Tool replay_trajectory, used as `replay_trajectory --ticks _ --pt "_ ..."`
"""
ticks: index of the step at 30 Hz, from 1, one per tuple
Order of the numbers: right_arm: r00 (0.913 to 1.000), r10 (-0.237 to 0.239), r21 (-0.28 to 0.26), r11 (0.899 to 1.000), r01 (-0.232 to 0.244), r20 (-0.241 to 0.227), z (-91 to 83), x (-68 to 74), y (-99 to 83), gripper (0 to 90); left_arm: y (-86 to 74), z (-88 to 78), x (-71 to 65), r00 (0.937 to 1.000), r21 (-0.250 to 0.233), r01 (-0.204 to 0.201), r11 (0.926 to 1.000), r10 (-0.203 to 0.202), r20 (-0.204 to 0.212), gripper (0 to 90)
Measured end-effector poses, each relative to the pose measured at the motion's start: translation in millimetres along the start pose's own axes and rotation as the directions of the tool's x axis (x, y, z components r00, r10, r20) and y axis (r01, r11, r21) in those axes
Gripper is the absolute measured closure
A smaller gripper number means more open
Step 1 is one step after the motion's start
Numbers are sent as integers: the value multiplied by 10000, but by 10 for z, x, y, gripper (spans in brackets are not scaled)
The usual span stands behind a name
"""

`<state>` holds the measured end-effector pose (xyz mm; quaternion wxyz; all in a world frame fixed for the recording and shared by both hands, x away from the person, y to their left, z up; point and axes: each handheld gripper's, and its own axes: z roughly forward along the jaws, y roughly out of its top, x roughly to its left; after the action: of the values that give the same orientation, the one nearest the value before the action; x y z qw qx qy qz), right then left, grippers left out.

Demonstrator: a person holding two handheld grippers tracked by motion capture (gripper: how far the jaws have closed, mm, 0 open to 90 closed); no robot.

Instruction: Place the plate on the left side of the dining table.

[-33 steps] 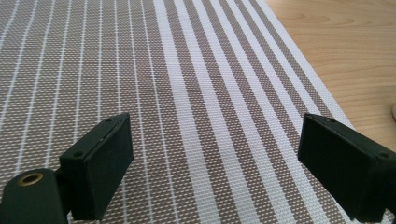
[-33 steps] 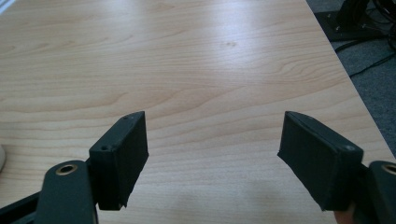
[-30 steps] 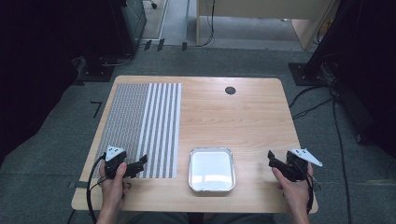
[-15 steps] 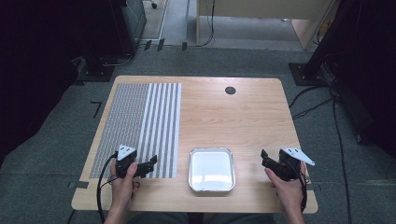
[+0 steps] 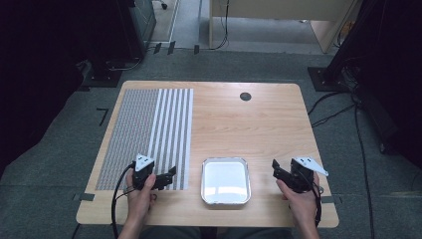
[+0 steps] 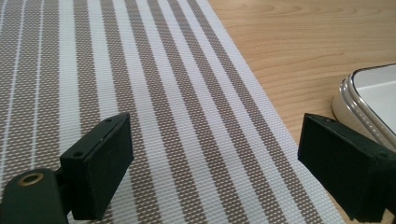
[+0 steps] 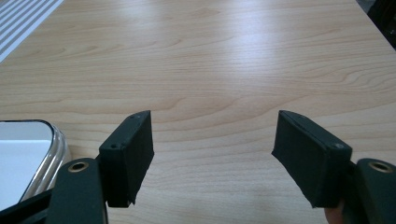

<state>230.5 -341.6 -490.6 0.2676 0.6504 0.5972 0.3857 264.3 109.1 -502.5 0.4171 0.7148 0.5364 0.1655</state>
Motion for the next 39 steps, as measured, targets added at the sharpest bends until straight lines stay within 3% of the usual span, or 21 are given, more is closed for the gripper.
replay_trajectory --ticks 11,22,39 --pt "9996 -118 -126 9999 115 -257 13 118 -2 342 -13 111 -253 9994 179 -297 9994 294 173 104" --pt "9982 -173 -149 9998 165 -566 19 241 -18 353 -25 138 -379 9987 174 -391 9991 384 346 104" --pt "9941 -396 -52 9992 392 -1014 49 419 -50 357 -77 217 -672 9909 257 -774 9967 740 1126 104"
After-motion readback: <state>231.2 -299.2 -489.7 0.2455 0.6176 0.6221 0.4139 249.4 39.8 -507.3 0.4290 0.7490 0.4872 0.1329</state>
